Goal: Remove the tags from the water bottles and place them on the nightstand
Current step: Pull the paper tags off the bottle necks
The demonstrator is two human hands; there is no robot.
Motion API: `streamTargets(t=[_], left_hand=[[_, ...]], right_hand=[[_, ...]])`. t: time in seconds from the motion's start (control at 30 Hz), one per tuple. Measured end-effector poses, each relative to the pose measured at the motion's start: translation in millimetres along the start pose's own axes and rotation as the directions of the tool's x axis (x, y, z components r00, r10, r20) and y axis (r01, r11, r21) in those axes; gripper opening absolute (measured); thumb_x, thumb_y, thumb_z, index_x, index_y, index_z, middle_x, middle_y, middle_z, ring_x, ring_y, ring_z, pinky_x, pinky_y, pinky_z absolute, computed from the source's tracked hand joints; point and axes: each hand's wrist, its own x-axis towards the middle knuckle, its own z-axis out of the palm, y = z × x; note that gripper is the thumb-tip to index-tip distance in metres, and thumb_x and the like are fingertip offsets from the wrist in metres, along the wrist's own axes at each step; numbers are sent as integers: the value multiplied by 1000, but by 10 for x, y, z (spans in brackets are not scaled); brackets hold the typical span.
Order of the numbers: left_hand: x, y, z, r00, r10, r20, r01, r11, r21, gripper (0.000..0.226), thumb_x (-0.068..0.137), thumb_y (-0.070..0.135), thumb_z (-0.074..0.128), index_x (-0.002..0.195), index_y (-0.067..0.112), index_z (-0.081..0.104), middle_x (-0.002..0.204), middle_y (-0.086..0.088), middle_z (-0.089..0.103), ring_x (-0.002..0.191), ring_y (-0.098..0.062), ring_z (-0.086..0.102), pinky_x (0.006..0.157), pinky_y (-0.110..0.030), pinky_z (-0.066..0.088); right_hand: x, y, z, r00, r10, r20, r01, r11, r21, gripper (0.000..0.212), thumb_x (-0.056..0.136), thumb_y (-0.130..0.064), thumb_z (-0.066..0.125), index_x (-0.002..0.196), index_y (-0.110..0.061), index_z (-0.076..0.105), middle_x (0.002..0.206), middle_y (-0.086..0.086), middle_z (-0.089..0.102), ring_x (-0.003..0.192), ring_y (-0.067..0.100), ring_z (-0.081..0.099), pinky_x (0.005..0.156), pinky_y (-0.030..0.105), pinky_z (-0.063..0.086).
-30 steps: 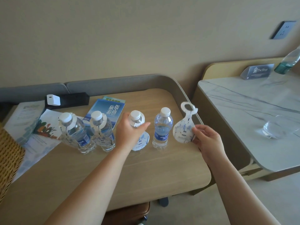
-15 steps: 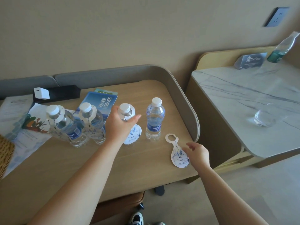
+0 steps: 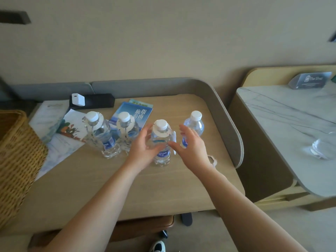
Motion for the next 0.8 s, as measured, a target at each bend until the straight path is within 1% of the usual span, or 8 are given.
streamTargets(t=[0.1,0.23,0.33,0.43,0.53,0.67,0.73,0.8], left_hand=[[13,-28,14,999,-11,37,11,1000,11,63,71,21,85,118,47,51,120,23,63,115,1,57,88,-26,51],[19,-114,62,999,-31,10,30,999,41,74,68,18,86,128,39,47,128,15,59,119,-10,57,89,-26,52],[16,-174,69,999,-36,-3,36,995,93,81,70,17,85,135,35,41,130,12,59,123,-10,54,97,-37,50],[0,-208,80,999,-21,-33,25,990,135,81,70,17,85,136,36,40,125,14,61,119,-4,55,99,-30,47],[5,-218,78,999,-31,-35,36,987,159,81,70,19,85,136,34,40,124,13,61,116,-3,55,95,-25,44],[20,-203,52,999,-50,-15,52,985,166,78,70,17,84,131,39,40,112,25,59,107,13,53,80,-7,41],[28,-211,45,998,-57,-8,58,985,160,78,71,15,84,130,39,40,113,24,60,104,18,52,78,-5,40],[49,-223,38,998,-61,6,60,986,155,77,73,11,82,132,37,41,118,18,61,109,10,54,85,-10,40]], right_hand=[[53,-64,52,998,-14,56,13,1000,13,71,82,-41,71,143,-21,41,143,-2,47,125,15,47,97,22,34],[124,-89,53,997,-69,27,69,998,6,40,82,-29,72,119,-18,63,109,-3,68,94,10,57,79,21,39],[141,-85,50,998,-59,-17,60,997,40,21,81,-21,74,101,-16,69,93,-4,69,88,8,61,73,8,40],[162,-92,48,998,-51,-41,52,998,41,10,81,-18,73,90,-18,67,90,-6,68,85,5,61,70,4,39],[189,-98,22,998,-42,-39,44,997,69,12,81,-19,73,85,-24,63,93,-8,66,86,-1,58,72,3,38],[232,-106,0,1000,-21,19,19,991,134,15,79,-16,75,86,-20,63,91,-8,68,89,1,61,75,5,40],[247,-110,-6,999,-31,26,27,989,145,17,78,-14,77,86,-19,62,89,-8,68,88,3,63,72,3,42],[255,-109,-16,999,-50,8,48,987,151,19,77,-13,77,87,-18,62,88,-8,68,87,4,64,74,4,44]])
